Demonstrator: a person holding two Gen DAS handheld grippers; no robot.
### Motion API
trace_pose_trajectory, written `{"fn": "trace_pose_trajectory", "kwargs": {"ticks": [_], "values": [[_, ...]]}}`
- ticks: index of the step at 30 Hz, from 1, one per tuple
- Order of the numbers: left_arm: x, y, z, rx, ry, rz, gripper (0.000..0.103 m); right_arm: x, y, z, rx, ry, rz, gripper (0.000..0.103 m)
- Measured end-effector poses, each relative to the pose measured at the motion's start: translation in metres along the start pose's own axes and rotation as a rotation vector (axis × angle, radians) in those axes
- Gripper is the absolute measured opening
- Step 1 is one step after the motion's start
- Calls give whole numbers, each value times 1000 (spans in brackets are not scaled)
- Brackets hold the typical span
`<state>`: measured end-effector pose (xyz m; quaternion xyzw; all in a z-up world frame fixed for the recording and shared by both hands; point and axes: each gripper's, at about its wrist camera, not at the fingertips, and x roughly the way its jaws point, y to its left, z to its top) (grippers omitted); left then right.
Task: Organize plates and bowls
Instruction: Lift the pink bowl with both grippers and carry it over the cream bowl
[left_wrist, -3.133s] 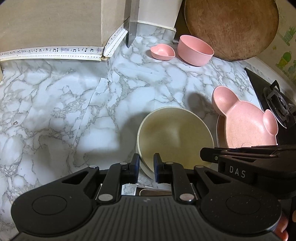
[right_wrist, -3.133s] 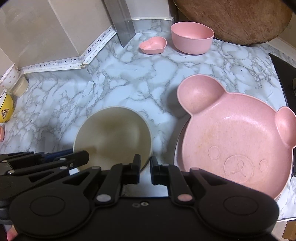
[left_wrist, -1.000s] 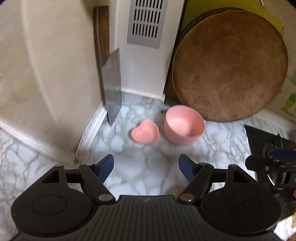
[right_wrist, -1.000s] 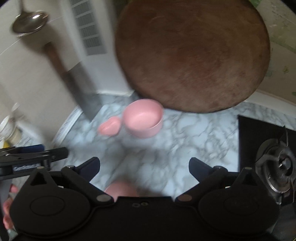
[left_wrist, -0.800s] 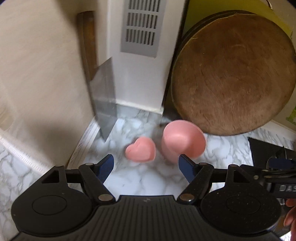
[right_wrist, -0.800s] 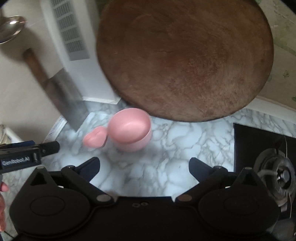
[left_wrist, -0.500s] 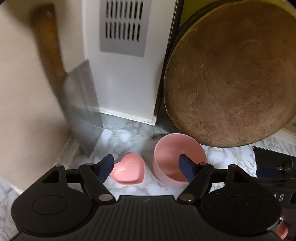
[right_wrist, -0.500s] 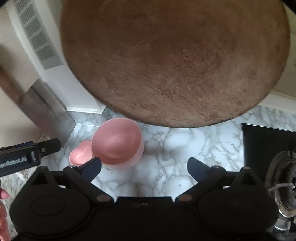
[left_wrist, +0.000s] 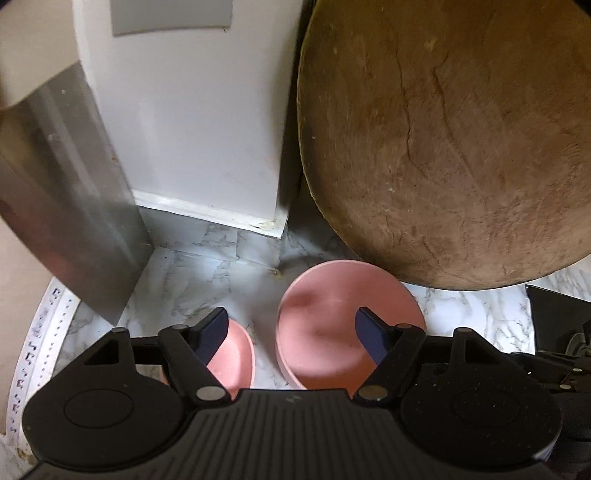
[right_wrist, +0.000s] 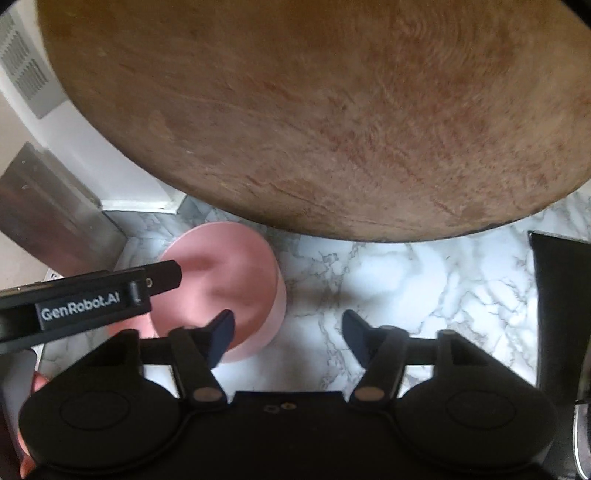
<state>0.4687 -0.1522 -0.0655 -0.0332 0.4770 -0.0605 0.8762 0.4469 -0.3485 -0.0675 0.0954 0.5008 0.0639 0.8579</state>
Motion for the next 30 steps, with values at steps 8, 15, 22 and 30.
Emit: {"fn": "trace_pose_trajectory", "kwargs": {"ticks": [8,15,22,30], "values": [[19,1,4,15,34,-11,31,13,4,5,-5,15,25,36],[21,3,3,7,47,-10,17,19,6,5,3,30,46,17],[15,1,0,23,48,-5,10,16,12,5,-6,32,20,12],[-12,-2,-8,48,33,-18,10,-8,13,-3,-17,31,19,13]]}}
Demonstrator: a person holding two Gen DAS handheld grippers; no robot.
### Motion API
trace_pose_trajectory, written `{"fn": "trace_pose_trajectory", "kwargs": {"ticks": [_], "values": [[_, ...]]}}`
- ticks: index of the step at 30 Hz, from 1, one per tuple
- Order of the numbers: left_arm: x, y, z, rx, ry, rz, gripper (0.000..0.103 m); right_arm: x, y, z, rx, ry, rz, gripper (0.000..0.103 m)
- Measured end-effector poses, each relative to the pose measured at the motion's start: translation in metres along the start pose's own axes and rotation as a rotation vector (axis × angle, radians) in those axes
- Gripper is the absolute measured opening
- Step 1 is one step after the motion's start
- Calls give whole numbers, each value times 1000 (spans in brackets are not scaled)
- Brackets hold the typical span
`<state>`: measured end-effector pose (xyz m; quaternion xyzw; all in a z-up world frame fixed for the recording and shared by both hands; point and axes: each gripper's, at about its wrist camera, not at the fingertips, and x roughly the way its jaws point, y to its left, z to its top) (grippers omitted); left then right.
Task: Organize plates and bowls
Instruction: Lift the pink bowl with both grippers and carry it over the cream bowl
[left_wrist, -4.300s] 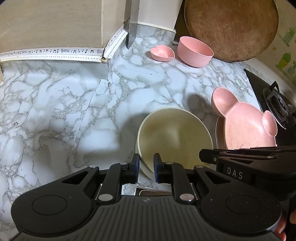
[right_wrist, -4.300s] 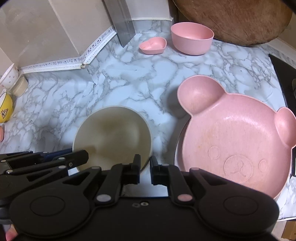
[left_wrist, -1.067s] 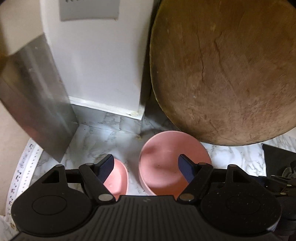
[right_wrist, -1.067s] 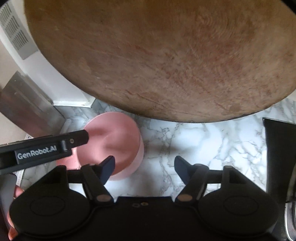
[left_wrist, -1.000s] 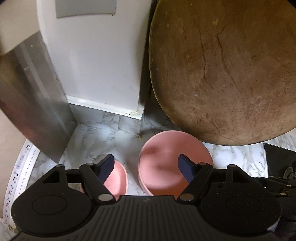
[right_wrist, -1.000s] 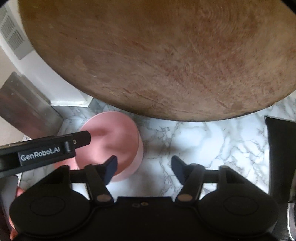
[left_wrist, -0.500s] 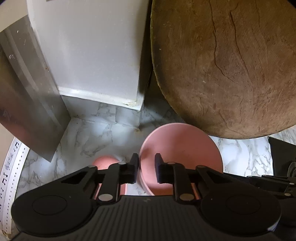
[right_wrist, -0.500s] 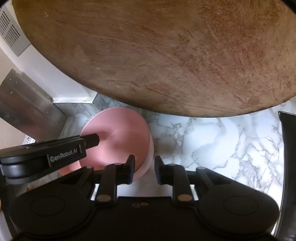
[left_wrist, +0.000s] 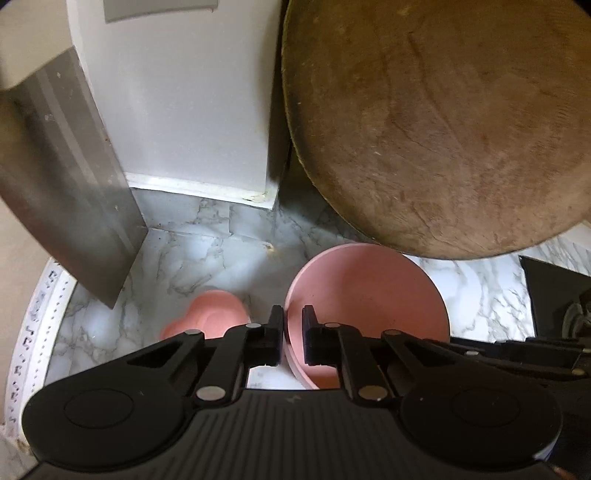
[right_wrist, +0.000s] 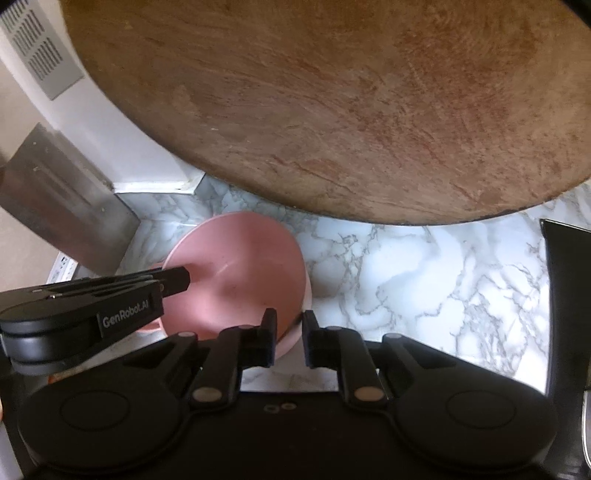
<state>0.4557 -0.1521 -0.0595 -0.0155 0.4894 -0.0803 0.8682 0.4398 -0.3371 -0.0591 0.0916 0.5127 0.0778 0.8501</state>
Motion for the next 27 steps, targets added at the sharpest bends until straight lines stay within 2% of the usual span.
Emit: {"fn": "trace_pose_trajectory", "kwargs": {"ticks": [13,27], "values": [[-71,-8,-27,34,-48,-14,10,-69,18,-26,-24,-60,-18,13],[-163,14,-76,40,-99,-5,10,-138,71,-82,-72,-115,-11,13]]}}
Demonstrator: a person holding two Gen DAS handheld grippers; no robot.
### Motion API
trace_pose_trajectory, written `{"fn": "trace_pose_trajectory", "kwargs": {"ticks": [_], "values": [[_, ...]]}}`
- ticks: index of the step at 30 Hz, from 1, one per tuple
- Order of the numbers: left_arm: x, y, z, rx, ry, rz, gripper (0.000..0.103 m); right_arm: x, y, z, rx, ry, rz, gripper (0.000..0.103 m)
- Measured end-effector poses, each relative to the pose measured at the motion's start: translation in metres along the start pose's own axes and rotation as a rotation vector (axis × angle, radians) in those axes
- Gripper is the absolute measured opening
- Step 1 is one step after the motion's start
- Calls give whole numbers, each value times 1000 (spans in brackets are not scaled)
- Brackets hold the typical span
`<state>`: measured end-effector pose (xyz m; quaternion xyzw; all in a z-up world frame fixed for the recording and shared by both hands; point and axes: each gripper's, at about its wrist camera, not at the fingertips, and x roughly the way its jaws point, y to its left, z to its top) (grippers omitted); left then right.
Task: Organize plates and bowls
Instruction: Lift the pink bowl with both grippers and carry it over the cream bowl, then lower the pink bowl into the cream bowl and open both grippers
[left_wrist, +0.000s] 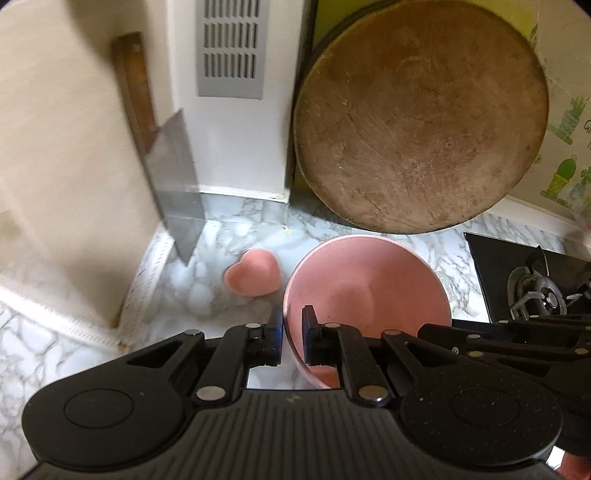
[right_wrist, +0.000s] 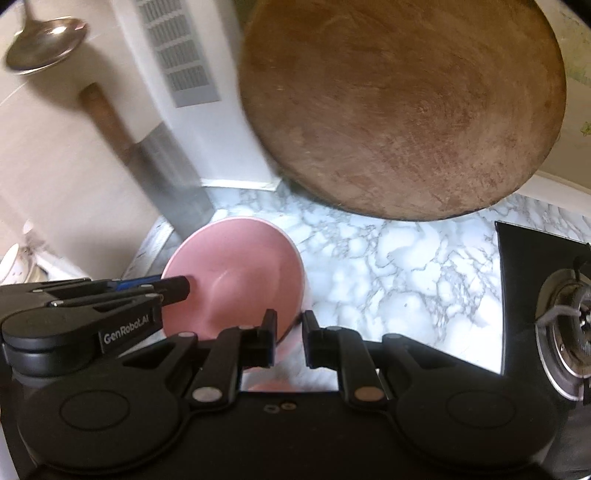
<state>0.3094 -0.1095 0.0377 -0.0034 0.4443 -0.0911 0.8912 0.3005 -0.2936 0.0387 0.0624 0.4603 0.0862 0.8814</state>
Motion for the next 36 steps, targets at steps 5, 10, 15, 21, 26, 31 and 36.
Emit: {"fn": "trace_pose_trajectory", "kwargs": {"ticks": [5,10,15,21,26,31,36], "values": [[-26,15,-20,-5,-2,-1,10,-17,24,-21,-16,-9,5,12],[-49,32,-41,-15,1,2,10,-29,48,-41,-37,-7,10,13],[-66,47,-61,-17,14,12,10,-39,71,-60,-56,-9,18,13],[-74,66,-86,-19,29,15,10,-43,90,-81,-66,7,33,13],[-71,78,-107,-28,68,19,10,-37,102,-96,-73,33,36,13],[-63,86,-125,-38,107,13,10,-29,108,-110,-74,55,34,13],[-55,89,-137,-29,132,19,10,-18,110,-122,-72,81,40,13]]}}
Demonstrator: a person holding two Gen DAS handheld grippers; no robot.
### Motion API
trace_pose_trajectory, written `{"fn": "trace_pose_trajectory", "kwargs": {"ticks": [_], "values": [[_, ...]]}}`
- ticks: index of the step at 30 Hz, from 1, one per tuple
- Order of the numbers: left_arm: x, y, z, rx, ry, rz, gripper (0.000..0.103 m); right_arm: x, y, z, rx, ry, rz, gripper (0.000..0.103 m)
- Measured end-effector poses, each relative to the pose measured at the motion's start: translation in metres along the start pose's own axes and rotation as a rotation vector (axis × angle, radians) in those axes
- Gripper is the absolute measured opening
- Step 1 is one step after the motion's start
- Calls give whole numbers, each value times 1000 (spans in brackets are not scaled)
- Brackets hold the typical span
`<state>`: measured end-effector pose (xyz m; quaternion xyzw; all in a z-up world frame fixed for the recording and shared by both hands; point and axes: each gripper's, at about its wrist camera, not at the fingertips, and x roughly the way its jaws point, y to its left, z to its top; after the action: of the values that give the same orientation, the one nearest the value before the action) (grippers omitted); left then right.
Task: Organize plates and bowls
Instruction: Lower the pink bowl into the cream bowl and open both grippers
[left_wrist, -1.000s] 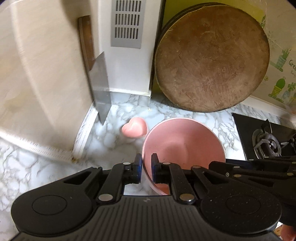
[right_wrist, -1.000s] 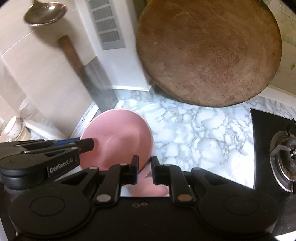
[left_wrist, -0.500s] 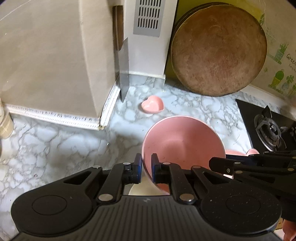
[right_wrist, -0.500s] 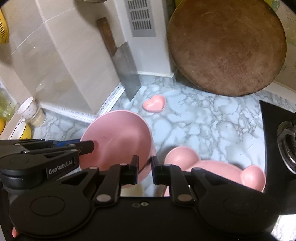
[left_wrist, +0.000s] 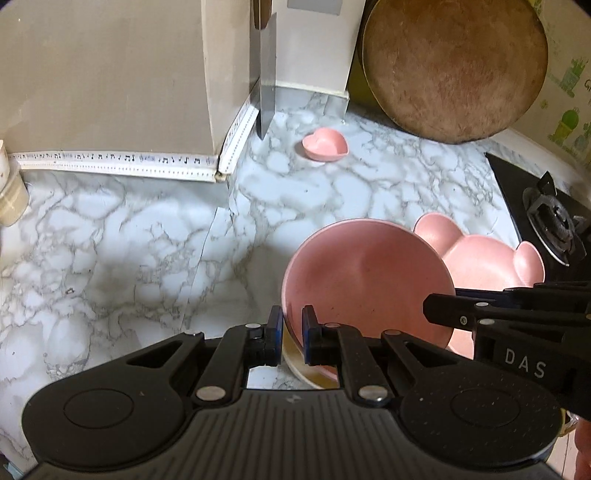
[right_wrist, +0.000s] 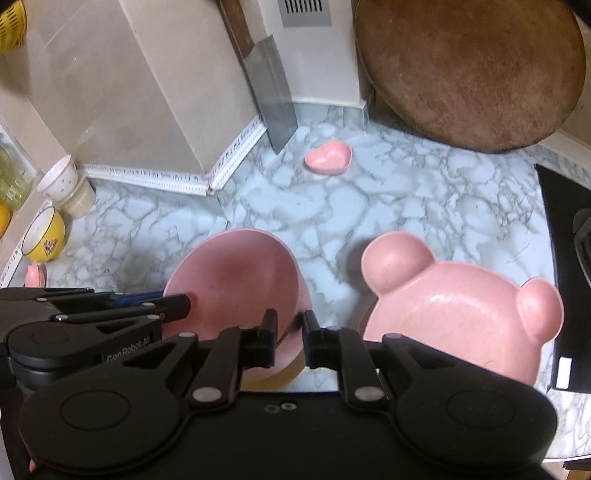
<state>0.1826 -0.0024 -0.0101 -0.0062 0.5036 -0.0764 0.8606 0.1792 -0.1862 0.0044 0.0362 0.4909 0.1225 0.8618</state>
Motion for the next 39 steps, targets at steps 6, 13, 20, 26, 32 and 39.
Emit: {"fn": "trace_pose_trajectory", "kwargs": {"ticks": [6,13,20,26,32,39], "values": [[9,4,-5,-7,17,0,10,12,0,-7,8,18,2,13],[17,4,-5,-11,24,-4,10,24,0,-13,10,42,-3,13],[27,2,-7,-1,33,-2,10,30,-4,-17,18,60,-4,13],[29,3,-7,3,34,1,10,32,-3,-17,19,64,-4,13],[30,7,-6,-7,51,-23,10,31,-7,-15,43,66,23,20],[20,8,-2,14,30,-29,10,24,-7,-11,36,48,30,25]]}}
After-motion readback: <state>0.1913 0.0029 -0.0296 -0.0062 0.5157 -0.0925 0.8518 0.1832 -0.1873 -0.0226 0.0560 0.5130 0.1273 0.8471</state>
